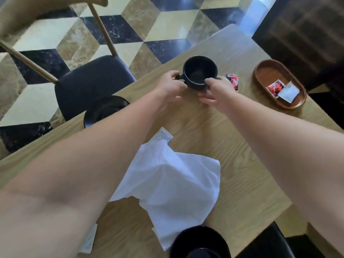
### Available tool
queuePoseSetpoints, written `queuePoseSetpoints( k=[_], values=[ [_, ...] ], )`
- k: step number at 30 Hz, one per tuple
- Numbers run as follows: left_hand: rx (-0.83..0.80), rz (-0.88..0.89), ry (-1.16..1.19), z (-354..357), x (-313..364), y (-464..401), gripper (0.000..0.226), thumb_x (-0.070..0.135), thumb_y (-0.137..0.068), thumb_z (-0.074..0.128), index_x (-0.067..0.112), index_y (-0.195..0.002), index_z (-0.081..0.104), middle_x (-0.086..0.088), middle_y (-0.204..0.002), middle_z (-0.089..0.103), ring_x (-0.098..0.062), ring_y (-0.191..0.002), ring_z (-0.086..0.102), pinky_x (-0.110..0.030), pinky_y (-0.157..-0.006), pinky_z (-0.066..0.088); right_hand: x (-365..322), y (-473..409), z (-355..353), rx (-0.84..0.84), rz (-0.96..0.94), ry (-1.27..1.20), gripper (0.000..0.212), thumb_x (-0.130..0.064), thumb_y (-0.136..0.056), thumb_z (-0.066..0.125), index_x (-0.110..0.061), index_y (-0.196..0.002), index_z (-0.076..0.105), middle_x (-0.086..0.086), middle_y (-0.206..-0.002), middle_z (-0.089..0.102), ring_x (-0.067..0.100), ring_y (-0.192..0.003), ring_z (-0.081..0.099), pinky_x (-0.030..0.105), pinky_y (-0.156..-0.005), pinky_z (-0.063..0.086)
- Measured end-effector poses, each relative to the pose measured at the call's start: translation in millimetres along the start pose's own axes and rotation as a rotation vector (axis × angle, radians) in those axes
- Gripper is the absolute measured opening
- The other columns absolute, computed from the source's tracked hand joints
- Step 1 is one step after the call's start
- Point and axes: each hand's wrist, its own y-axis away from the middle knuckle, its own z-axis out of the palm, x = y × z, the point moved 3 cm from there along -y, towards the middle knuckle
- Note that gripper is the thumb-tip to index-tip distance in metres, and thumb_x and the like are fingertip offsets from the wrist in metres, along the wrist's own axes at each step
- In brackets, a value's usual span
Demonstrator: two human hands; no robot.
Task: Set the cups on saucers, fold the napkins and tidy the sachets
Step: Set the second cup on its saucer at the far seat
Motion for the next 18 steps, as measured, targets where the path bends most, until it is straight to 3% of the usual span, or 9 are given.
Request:
queuePoseSetpoints(
  k=[3, 7, 10, 18],
  values=[
    [0.051, 0.007, 0.031, 3, -8, -4, 0.059, -0.004, -0.091, 0.061, 0.009, -0.146, 0.046, -0.009, -0.133, 0.053, -0.03, -0.122, 0.06, -0.043, -0.096, 0.057, -1, -3, 2, 0.002, -0.015, -0.011, 0.036, -0.012, -0.099, 0.05, -0.013, -0.135, 0.05, 0.008, -0.1, 0.065, 0.02, -0.068, 0.072, 0.035, -0.068, 0.064],
    [0.133, 0.004, 0.092, 1, -25, 5, 0.038, 0.015, -0.09, 0.072, 0.006, -0.125, 0.058, -0.012, -0.118, 0.067, -0.029, -0.113, 0.068, -0.045, -0.101, 0.055, 10, 9, 2, 0.012, 0.009, -0.019, 0.034, -0.002, -0.094, 0.053, -0.005, -0.128, 0.053, 0.021, -0.12, 0.063, 0.036, -0.087, 0.075, 0.037, -0.063, 0.065],
    [0.159, -0.014, 0.15, -3, -39, 23, 0.025, 0.025, -0.089, 0.076, 0.011, -0.104, 0.061, -0.01, -0.109, 0.07, -0.025, -0.102, 0.072, -0.04, -0.095, 0.059, 21, 33, 2, -0.008, 0.026, -0.011, 0.035, -0.001, -0.094, 0.053, -0.003, -0.129, 0.053, 0.022, -0.117, 0.065, 0.04, -0.091, 0.075, 0.037, -0.062, 0.065],
    [0.239, 0.012, 0.06, -56, -55, 89, 0.037, 0.036, -0.085, 0.079, 0.006, -0.102, 0.068, -0.006, -0.094, 0.077, -0.019, -0.079, 0.075, -0.032, -0.073, 0.064, 11, 91, 29, -0.152, -0.108, 0.188, 0.034, -0.003, -0.088, 0.052, -0.005, -0.12, 0.062, 0.019, -0.119, 0.066, 0.038, -0.074, 0.077, 0.042, -0.068, 0.065]
  ],
)
